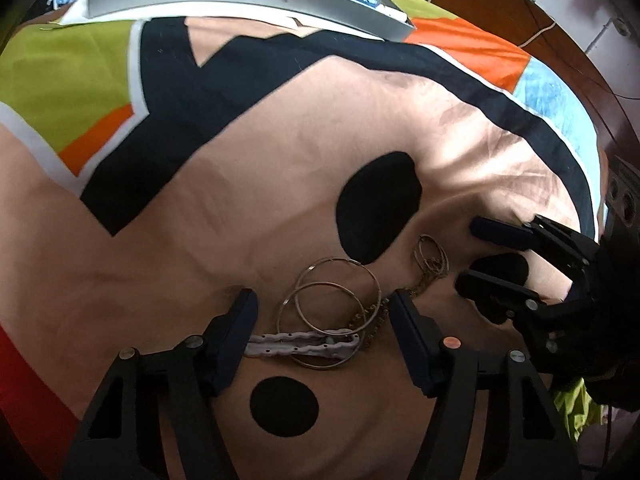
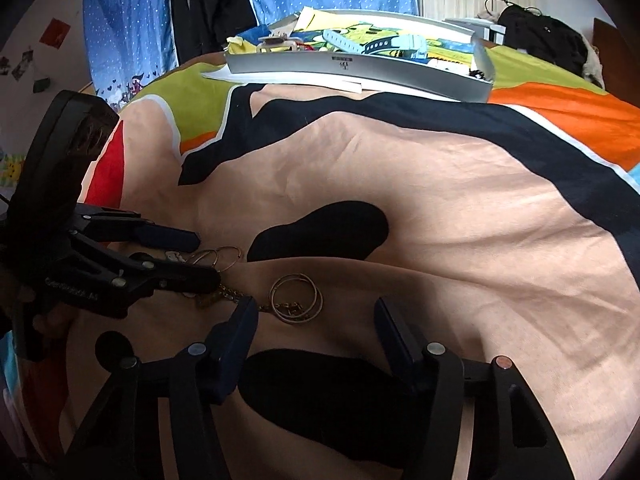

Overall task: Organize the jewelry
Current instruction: 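Grasp the silver hoops with the left tool while the right tool grasps a silver ring, then carry the hoops and ring into the tray and open both tools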

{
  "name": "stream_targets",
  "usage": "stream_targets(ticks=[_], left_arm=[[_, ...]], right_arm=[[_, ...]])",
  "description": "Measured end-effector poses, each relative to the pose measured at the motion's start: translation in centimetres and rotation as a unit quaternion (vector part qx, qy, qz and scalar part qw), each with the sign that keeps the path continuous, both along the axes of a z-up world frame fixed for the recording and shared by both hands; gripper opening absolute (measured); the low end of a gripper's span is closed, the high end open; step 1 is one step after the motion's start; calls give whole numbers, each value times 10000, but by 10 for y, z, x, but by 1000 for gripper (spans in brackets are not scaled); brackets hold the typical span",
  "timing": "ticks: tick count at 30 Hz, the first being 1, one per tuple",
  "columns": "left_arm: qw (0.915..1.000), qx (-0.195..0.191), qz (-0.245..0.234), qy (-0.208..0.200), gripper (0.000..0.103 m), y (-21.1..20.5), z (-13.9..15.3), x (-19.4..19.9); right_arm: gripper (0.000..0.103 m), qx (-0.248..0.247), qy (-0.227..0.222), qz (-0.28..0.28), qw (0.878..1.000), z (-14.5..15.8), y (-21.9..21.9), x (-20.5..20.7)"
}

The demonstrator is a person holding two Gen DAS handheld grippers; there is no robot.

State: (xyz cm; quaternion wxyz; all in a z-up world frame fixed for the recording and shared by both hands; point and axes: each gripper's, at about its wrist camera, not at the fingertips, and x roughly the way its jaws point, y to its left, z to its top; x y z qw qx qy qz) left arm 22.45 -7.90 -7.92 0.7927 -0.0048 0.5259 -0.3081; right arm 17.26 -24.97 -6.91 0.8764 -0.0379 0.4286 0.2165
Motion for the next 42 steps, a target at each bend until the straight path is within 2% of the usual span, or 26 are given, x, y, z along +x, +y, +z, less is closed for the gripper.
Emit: stream_targets(ticks=[3, 5, 7, 13, 17, 22, 33, 42], left_arm=[[9999, -59, -111, 106, 62, -1, 0, 1], [9998, 13, -173, 112, 58, -2, 0, 1], [9997, 110, -174, 94, 50, -5, -3, 2], [9998, 40, -11, 187, 40, 3, -6, 7], [9998, 35, 29, 174, 39, 3, -5, 6], [9999, 1, 89, 121, 39, 6, -4, 3], [9951, -627, 758, -104, 39, 40, 16, -9], [9909, -764, 1026, -415, 39, 59, 51, -12]], right_arm=[[57, 5, 107, 25, 9999, -3, 4, 7], [54, 0, 165, 44, 9999, -6, 6, 11], [51, -43, 219, 59, 9997, -9, 9, 15], [46, -51, 300, 63, 9995, -13, 7, 18], [43, -76, 338, 86, 9994, -15, 8, 18], [30, -55, 418, 136, 9990, -17, 9, 19], [29, 469, 184, -90, 9987, -1, -7, 9], [29, 727, -87, -173, 9972, 20, -9, 7]])
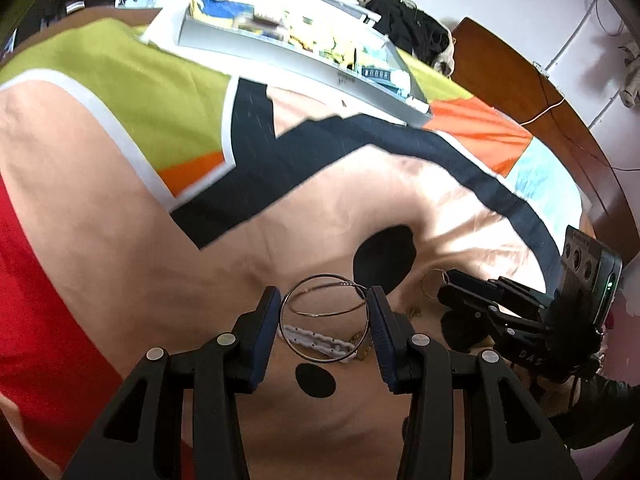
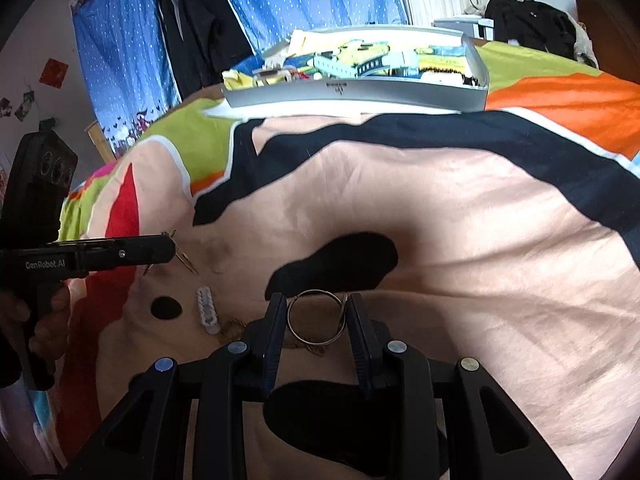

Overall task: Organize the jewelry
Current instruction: 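Carry the hoops and ring into the tray and open both tools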

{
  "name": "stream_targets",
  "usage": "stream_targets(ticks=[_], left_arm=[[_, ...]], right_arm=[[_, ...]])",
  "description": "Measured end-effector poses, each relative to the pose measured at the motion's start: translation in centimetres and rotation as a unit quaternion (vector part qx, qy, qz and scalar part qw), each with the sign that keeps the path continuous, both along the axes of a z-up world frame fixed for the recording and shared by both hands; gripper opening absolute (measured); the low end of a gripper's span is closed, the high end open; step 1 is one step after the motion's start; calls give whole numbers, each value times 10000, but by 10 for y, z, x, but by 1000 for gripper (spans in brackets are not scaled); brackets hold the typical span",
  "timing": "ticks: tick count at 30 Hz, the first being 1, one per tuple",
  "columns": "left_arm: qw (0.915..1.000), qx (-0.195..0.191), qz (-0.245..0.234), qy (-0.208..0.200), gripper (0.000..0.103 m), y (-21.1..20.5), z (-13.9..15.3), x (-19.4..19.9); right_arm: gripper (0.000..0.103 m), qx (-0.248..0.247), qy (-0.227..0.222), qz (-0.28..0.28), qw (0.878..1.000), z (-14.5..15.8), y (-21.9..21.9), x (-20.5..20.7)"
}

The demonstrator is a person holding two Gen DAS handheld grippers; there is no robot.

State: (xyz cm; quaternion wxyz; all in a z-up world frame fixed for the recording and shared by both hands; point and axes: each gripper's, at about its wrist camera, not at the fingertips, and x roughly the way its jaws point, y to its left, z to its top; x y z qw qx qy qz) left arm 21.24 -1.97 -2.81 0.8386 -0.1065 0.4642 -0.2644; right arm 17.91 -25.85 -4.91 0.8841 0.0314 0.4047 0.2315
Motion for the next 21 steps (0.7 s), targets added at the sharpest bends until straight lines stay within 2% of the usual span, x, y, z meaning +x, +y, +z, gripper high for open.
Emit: stream_targets(ticks=[12, 16, 21], left_arm=[[9992, 30, 237, -323, 39, 4, 37, 8], [9985, -1, 305, -461, 39, -1, 47, 22], [9963, 42, 401, -757, 39, -10, 74, 53]], right_arm=[[29, 151, -245, 10, 9996, 21, 1, 10], [29, 181, -419, 5, 9990, 38, -2, 24], [29, 192, -859, -44, 9961, 71, -12, 53]])
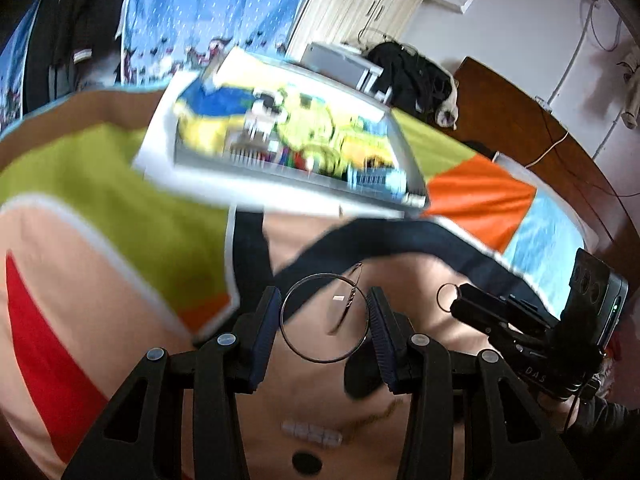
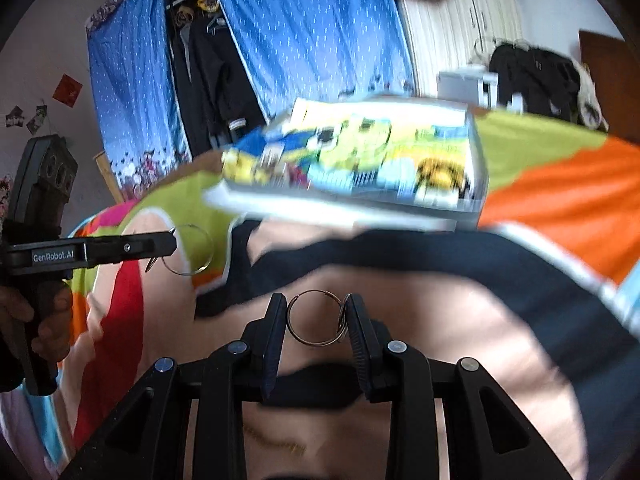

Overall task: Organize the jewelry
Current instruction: 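Carry the hoops and ring into the tray and open both tools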

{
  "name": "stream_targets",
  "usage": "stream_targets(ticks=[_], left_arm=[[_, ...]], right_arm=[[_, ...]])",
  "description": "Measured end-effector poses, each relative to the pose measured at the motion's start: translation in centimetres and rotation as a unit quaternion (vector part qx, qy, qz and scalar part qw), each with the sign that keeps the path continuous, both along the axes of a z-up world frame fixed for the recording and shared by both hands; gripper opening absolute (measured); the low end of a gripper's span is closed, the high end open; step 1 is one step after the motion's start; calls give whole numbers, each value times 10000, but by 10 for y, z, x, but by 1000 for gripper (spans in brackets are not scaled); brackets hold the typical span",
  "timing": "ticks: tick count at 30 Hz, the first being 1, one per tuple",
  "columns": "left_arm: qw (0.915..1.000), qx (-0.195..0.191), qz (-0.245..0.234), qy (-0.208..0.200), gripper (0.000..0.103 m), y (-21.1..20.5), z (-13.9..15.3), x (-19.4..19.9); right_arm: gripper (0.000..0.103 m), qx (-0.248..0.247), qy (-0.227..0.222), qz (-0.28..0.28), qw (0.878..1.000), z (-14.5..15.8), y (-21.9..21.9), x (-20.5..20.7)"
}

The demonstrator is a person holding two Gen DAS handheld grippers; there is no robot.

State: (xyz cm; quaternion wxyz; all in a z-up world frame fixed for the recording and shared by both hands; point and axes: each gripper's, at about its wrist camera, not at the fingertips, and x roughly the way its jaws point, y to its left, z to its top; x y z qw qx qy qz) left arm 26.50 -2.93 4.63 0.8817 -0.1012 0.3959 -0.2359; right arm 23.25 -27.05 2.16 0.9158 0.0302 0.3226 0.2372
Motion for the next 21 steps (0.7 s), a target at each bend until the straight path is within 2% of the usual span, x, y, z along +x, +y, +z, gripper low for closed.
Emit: stream_targets(ticks=[5, 12, 15, 21], left_arm=[[9994, 89, 40, -330, 39, -16, 24, 45], [9980, -258, 250, -529, 39, -29, 38, 115], [9979, -243, 319, -515, 39, -34, 34, 145], [9988, -160, 328, -314, 39, -46, 14, 175]], right_arm=[[29, -13, -494, -144, 9987, 24, -12, 40], [29, -96, -794, -377, 9961, 37, -21, 110], [29, -116, -806, -517, 9953, 31, -23, 132], [29, 192, -449, -797, 9956, 3, -44, 159]])
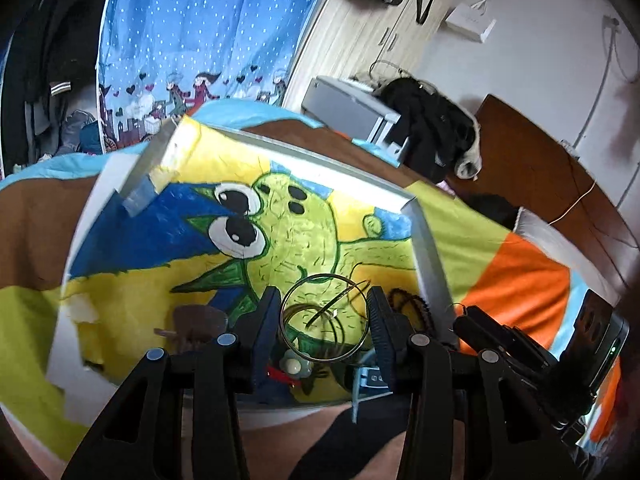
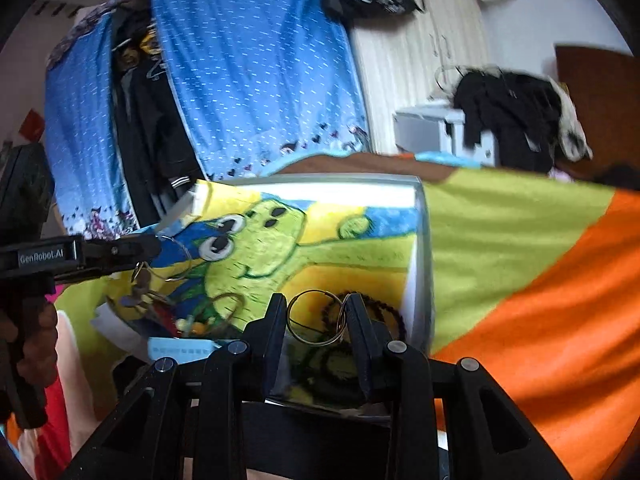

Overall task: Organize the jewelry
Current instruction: 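Carry the hoops and ring into the tray and open both tools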

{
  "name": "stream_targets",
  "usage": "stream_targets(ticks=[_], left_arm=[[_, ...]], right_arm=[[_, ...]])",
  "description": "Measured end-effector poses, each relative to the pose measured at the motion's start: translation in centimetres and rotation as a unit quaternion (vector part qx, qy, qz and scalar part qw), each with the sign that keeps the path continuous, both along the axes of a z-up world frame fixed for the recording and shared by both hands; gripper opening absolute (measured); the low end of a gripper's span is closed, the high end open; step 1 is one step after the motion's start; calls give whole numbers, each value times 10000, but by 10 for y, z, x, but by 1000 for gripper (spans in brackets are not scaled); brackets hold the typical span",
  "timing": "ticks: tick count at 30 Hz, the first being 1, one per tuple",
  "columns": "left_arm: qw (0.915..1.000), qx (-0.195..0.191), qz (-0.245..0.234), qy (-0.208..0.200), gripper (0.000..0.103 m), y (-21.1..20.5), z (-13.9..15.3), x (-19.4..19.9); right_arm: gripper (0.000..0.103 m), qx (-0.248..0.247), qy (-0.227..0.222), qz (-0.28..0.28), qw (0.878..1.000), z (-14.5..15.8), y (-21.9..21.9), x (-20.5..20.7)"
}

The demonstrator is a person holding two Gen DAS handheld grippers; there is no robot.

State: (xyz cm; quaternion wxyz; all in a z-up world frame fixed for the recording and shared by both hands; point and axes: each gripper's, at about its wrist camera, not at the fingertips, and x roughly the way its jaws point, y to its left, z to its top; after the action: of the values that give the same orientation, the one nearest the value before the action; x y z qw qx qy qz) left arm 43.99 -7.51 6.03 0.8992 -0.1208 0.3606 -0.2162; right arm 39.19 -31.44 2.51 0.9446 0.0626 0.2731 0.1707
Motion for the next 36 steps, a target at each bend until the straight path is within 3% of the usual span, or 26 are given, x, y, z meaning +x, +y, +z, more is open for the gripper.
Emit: stream_targets(ticks=[11, 20, 25, 27, 29, 31, 35, 36], left_arm=[[9991, 377, -41, 200, 39, -24, -38, 8], [9980, 575, 55, 255, 41, -26, -39, 5], [9987, 466, 156, 116, 66, -22, -29, -6], [9990, 395, 218, 34, 68, -20, -22, -13], [9991, 335, 262, -25, 68, -18, -13, -21], [9989, 337, 308, -113, 71, -17, -5, -30], [9968, 480, 381, -517, 72, -15, 18, -60], [9963, 476, 381, -601, 77, -14, 23, -67]], right_arm=[[30, -10, 258, -129, 9996, -22, -11, 0], [31, -29, 371, -251, 9990, -27, -17, -6], [47, -140, 282, -240, 9992, -17, -17, -19], [48, -189, 214, -272, 9992, -10, -17, -27], [55, -189, 149, -309, 9992, -3, -18, -35], [69, -160, 45, -347, 9993, 5, -18, -44], [78, -38, -206, -357, 9991, 28, -20, -70], [80, -29, -267, -351, 9990, 33, -20, -76]])
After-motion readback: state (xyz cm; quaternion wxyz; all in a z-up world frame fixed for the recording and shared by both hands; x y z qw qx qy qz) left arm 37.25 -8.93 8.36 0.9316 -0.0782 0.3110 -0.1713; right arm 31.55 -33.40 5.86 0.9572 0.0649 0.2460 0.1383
